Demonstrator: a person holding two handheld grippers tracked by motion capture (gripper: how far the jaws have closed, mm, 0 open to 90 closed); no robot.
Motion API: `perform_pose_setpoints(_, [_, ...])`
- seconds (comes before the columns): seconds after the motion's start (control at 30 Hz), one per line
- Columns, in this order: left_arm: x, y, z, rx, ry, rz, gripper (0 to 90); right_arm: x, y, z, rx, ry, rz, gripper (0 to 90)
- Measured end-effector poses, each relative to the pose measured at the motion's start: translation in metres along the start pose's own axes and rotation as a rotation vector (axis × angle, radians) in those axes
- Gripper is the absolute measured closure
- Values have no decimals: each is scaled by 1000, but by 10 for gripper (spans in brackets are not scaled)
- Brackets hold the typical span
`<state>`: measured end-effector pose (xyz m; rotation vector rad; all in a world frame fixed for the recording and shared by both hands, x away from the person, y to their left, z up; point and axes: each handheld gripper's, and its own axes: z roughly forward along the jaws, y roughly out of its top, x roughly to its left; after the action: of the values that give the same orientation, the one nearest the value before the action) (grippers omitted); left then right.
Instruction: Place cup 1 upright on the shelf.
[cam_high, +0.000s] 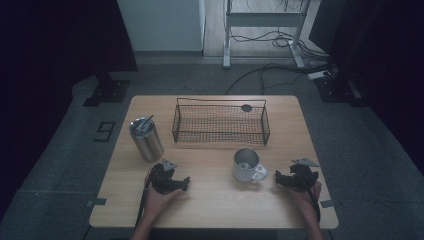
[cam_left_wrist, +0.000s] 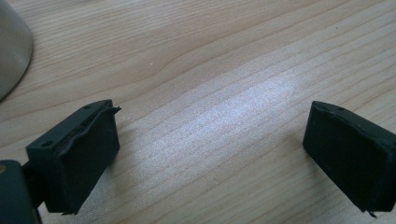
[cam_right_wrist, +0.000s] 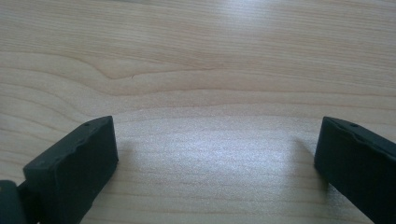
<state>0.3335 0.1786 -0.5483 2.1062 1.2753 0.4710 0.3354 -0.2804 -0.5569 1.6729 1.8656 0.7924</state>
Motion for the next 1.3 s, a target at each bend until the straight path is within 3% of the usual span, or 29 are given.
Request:
perform_pose_setpoints(0.3, [0,0,0,0,3,-5,36,0,0,0,0,-2,2,0])
perform_pose_setpoints(0.53, [4,-1,-2,-12,-15,-35,30,0,0,0,0,-2,3,0])
perform_pose_setpoints(0.67, [1,-5,-8,-85,11,-15,68,0,0,0,0,-2,3,0])
perform_pose_setpoints(0.87, [-3,-7,-15,-111,27,0,86,0,0,0,0,-2,3,0])
perform_pose_setpoints(1.3, [7,-1,-43,-227,-6,-39,135,0,0,0,0,-2,3,0])
